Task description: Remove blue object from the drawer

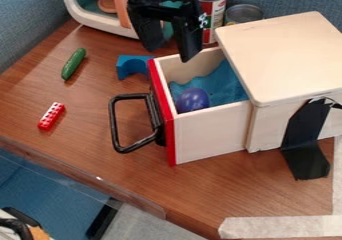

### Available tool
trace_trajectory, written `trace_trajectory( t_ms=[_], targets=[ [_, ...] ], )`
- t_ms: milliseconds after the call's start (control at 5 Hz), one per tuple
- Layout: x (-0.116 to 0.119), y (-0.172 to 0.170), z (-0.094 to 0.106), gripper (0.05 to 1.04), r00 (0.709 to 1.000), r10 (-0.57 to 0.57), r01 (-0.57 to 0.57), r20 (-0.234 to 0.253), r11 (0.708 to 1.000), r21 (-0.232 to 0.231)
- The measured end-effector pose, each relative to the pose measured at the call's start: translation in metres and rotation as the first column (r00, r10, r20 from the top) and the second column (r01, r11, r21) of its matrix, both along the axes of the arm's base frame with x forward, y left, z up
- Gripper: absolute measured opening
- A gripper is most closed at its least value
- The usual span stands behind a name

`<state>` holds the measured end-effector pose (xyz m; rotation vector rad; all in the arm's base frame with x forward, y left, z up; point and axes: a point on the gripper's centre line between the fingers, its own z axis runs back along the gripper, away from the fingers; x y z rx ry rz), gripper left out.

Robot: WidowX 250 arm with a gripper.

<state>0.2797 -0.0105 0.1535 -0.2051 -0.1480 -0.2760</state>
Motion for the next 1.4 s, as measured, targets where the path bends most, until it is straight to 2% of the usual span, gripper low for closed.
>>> trace_trajectory(
  t_ms=[200,400,600,800,1400],
  targets=[
    [0.004,-0.003,-0.009,1.0,1.0,0.011,-0.011,-0.019,1.0,0.003],
    [0.01,-0.007,-0.013,1.0,1.0,0.014,-0.014,-0.007,1.0,0.004],
    [0.015,-0.013,-0.025,1.0,1.0,0.016,-0.016,-0.024,1.0,0.01],
    [0.02,-0.014,-0.037,1.0,0.998,0.035,-0.034,-0.045,0.999,0.022],
    [0.031,-0.018,-0.062,1.0,0.997,0.05,-0.046,-0.051,0.996,0.08]
  ],
)
